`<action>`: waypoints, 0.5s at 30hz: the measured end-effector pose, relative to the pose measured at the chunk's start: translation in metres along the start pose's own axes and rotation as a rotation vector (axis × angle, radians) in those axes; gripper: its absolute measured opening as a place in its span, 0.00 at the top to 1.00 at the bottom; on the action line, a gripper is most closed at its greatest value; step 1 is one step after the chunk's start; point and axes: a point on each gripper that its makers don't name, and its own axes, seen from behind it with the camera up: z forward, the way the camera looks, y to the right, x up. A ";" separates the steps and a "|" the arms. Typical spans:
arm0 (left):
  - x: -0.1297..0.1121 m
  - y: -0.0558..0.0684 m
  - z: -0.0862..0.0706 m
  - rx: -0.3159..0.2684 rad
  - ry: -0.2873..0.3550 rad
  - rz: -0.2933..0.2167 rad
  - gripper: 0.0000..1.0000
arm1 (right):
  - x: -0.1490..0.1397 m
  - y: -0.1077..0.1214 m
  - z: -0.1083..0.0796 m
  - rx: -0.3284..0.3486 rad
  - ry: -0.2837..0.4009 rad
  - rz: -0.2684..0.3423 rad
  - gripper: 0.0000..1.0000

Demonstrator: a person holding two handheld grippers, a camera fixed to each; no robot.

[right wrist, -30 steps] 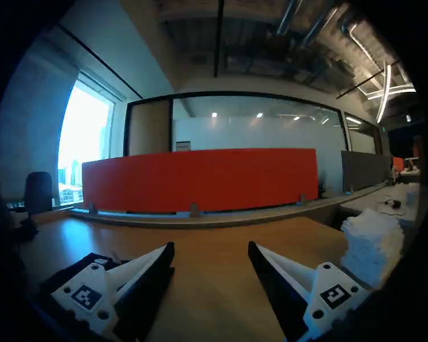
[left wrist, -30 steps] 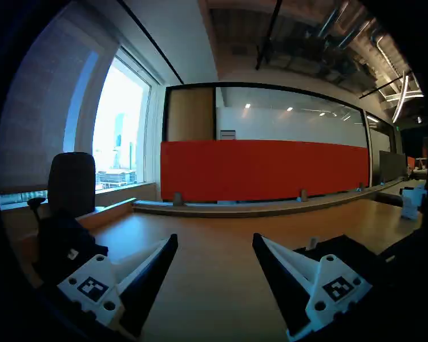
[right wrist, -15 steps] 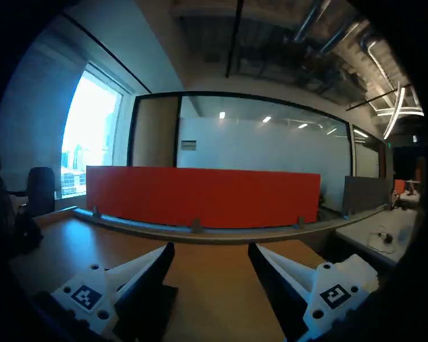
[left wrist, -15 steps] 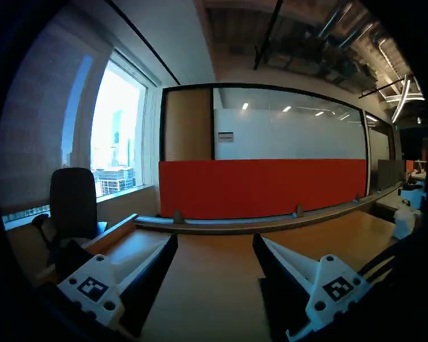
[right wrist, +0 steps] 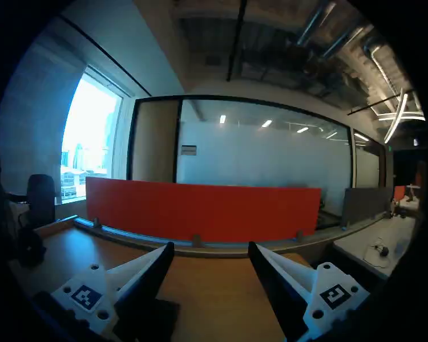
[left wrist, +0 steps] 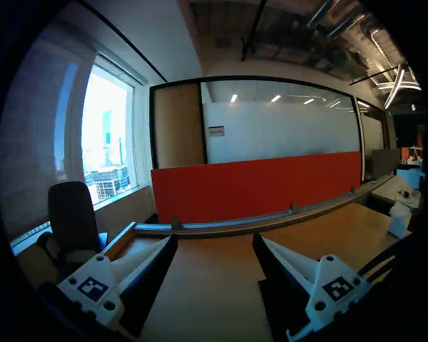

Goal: Fold towel

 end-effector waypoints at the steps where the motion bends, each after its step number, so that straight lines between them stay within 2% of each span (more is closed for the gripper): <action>1: 0.001 0.001 0.000 -0.007 -0.005 0.004 0.02 | 0.002 -0.001 0.000 0.005 -0.002 -0.001 0.00; 9: 0.007 0.010 0.001 -0.068 -0.043 0.009 0.02 | 0.017 -0.006 0.001 0.056 -0.027 -0.028 0.00; 15: 0.007 0.023 0.001 -0.141 -0.074 -0.001 0.03 | 0.012 -0.021 -0.003 0.142 -0.090 -0.086 0.00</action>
